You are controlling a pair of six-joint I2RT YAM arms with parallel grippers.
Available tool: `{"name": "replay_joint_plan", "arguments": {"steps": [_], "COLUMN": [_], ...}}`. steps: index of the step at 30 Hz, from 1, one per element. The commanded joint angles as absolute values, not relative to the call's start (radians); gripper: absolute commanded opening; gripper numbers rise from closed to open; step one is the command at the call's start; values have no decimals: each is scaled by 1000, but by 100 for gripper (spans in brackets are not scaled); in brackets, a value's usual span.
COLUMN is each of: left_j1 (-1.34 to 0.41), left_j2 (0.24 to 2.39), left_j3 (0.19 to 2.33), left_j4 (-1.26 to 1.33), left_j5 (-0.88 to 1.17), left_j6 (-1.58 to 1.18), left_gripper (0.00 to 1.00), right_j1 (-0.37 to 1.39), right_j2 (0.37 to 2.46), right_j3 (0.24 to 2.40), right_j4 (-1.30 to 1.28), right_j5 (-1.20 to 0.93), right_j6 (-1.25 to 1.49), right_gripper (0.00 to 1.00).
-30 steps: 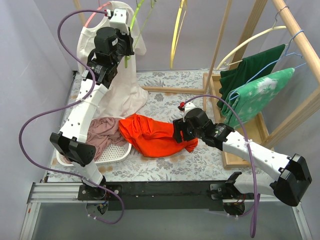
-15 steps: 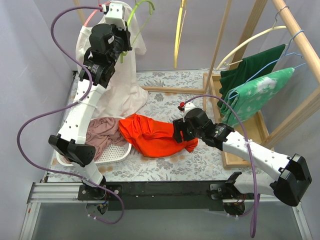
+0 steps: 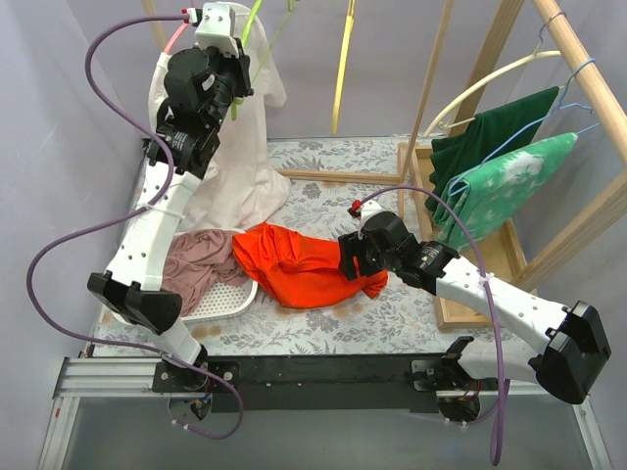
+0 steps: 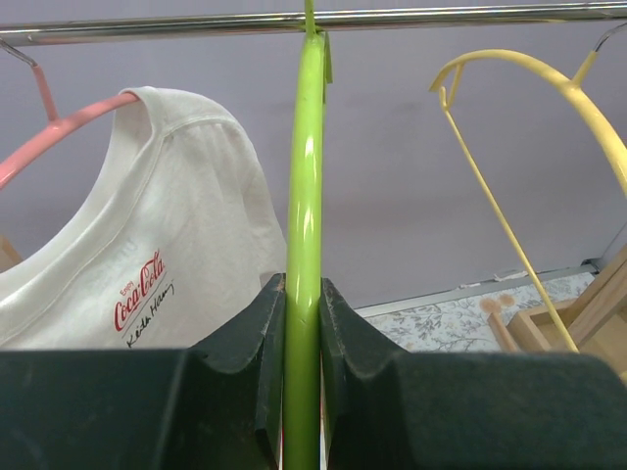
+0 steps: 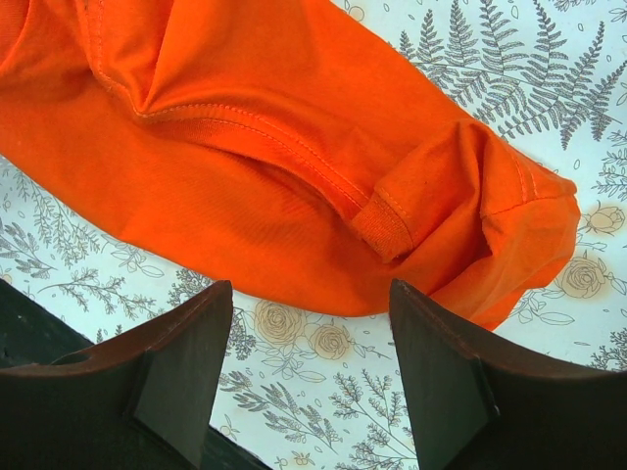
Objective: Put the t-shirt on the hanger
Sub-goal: Pick up the hanger from the clothesline.
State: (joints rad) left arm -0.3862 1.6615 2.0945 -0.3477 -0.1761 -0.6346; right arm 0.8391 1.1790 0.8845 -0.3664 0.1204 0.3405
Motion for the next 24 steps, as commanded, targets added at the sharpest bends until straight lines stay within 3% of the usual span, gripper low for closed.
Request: {"name": "replay_joint_plan", "arguments": {"steps": [1,13,24], "left_j1": [-385,-385,-387], "left_j2": [1543,1379,969], "left_j3": [2066,1866,1458], "left_j4": [-275,-339,-414], "left_j5": [-167,-80,86], "left_j6": [-623,-609,-586], "left_gripper": [0,0,0], "right_j1": [838,838,839], "right_j2": [1157,1147,1144], "right_j3": [896,910,923], "right_j4": [-341,-336,-341], "right_j5": [126,133,136], "right_j6": [331,324,311], "right_gripper": [73,74,69]}}
